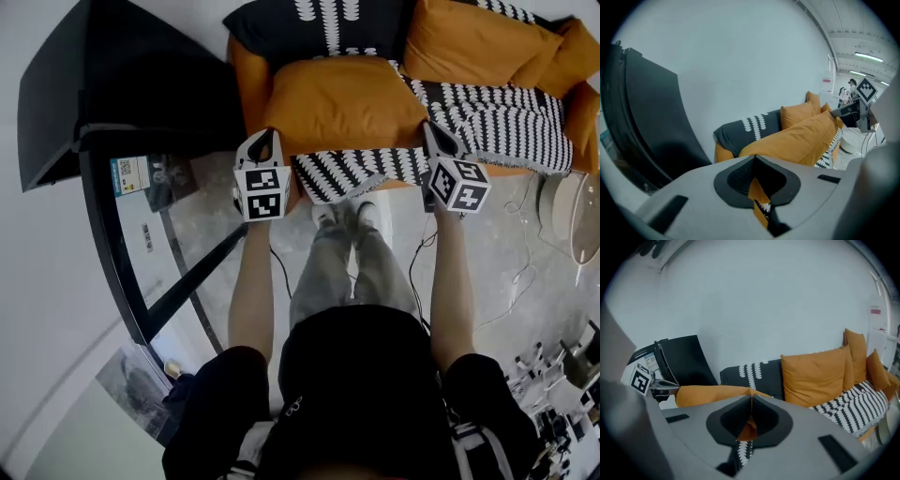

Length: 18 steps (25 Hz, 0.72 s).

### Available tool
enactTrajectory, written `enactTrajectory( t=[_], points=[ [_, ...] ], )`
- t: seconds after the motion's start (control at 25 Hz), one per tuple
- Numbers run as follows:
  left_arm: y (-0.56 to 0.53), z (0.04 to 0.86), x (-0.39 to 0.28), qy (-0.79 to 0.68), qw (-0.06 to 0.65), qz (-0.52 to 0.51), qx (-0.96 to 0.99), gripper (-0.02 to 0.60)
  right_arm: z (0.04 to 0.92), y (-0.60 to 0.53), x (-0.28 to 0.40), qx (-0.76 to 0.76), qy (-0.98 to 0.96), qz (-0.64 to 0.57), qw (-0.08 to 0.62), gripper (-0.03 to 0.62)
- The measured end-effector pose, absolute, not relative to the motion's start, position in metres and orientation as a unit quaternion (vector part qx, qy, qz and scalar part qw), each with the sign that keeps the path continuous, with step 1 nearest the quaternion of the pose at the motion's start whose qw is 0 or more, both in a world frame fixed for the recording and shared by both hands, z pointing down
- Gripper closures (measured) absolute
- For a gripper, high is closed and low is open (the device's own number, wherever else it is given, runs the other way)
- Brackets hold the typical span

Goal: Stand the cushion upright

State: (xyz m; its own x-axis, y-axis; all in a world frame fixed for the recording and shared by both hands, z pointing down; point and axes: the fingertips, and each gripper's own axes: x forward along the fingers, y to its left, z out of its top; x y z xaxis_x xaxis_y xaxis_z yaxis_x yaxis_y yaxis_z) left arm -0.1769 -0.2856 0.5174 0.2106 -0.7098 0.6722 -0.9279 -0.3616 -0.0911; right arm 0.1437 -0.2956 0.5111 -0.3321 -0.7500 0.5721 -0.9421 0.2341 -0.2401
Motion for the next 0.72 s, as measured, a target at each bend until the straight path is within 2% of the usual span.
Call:
enactTrajectory(
  t=[0.72],
  points=[
    [-0.444,0.484,-0.204,-0.569,0.108,0.296,0.759,0.571,0.465,-0.456,0.113,0.586,-0.773,0.191,0.151,0.58]
  ],
)
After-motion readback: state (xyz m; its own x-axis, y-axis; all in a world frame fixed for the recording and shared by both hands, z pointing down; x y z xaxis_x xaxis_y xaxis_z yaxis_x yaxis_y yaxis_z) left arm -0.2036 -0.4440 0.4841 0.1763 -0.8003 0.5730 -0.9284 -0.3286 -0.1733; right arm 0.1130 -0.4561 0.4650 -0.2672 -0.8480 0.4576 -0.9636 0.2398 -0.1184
